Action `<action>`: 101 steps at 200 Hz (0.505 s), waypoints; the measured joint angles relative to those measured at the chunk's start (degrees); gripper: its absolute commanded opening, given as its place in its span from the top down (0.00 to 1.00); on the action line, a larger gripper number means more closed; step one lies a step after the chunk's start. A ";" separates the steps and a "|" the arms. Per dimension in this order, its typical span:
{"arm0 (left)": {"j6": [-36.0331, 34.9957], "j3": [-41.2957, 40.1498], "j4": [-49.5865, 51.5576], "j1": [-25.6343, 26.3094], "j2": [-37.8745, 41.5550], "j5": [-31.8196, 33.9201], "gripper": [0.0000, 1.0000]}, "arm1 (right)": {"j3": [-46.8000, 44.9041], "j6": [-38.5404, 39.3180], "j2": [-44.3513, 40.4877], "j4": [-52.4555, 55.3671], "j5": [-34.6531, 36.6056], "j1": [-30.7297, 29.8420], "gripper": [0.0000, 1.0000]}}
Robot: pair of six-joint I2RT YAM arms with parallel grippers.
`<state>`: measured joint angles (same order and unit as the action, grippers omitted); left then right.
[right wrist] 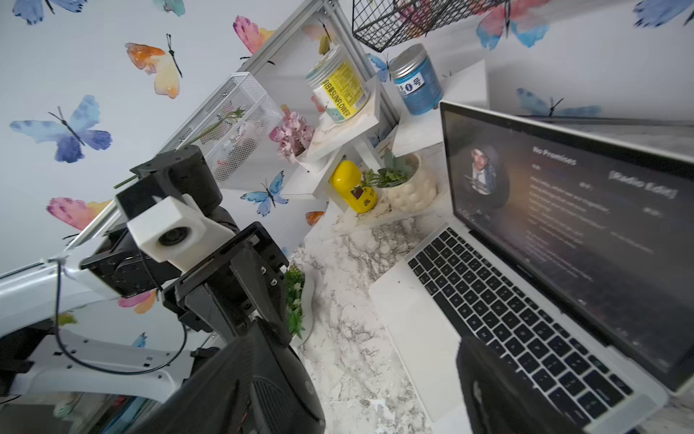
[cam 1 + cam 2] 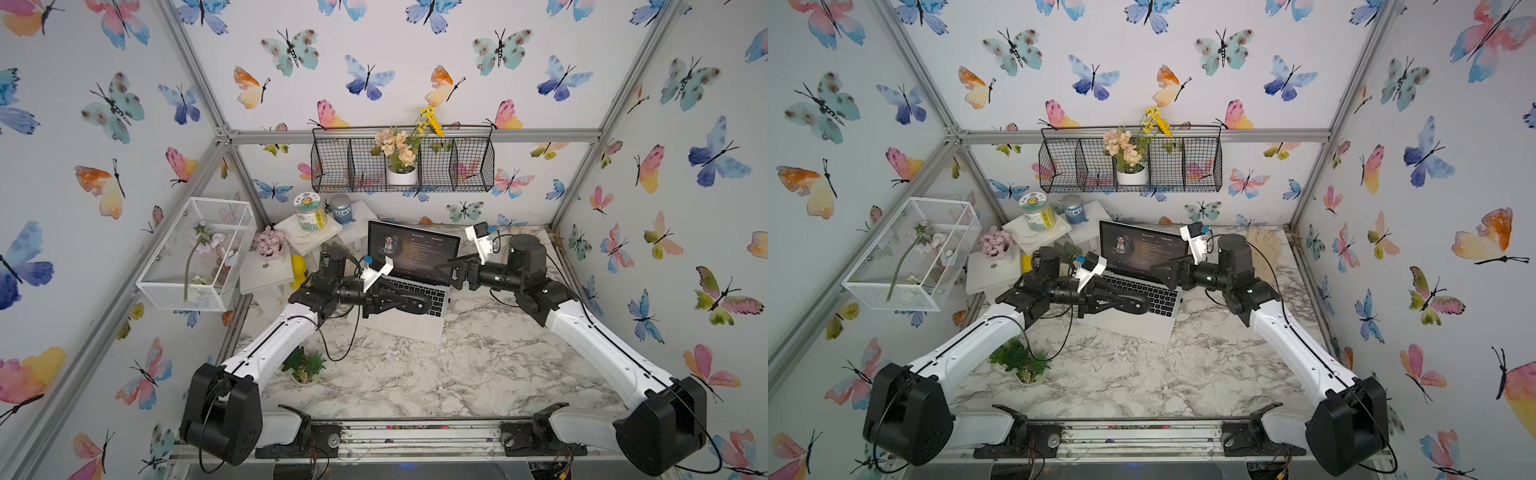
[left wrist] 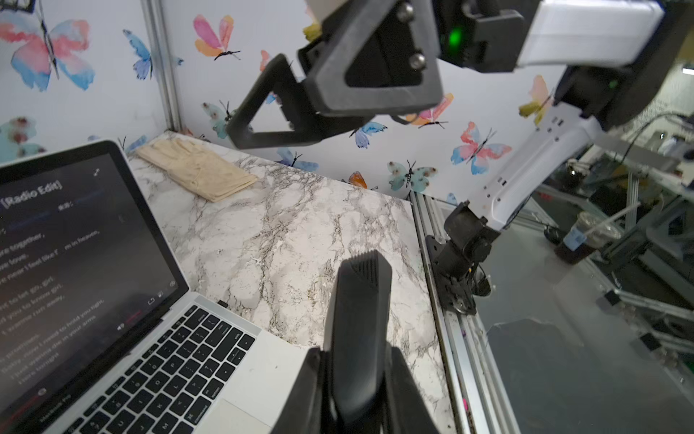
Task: Remove the wireless mouse receiver from the laptop
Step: Pick up the mouse from the center of the board.
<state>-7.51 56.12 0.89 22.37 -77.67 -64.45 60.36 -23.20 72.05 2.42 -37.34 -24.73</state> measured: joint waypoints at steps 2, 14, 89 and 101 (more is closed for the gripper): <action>1.01 0.33 0.11 0.00 -0.20 0.33 1.00 | -0.20 0.22 -0.20 0.13 0.37 0.00 0.11; 5.49 1.60 0.31 -0.02 -1.42 1.64 1.00 | -1.51 1.46 -0.83 0.52 1.79 0.00 0.12; 22.99 2.36 4.33 0.00 -4.72 3.82 1.00 | -12.17 0.15 -2.08 -1.55 -1.66 -0.50 0.19; 23.96 1.97 4.57 0.00 -4.72 3.80 1.00 | -12.20 -0.57 -1.75 -2.60 -2.78 -1.18 0.20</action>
<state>16.45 58.08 5.45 22.37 -82.39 -60.64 48.16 -23.77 70.30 -0.19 -40.12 -25.91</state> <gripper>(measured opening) 0.227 0.811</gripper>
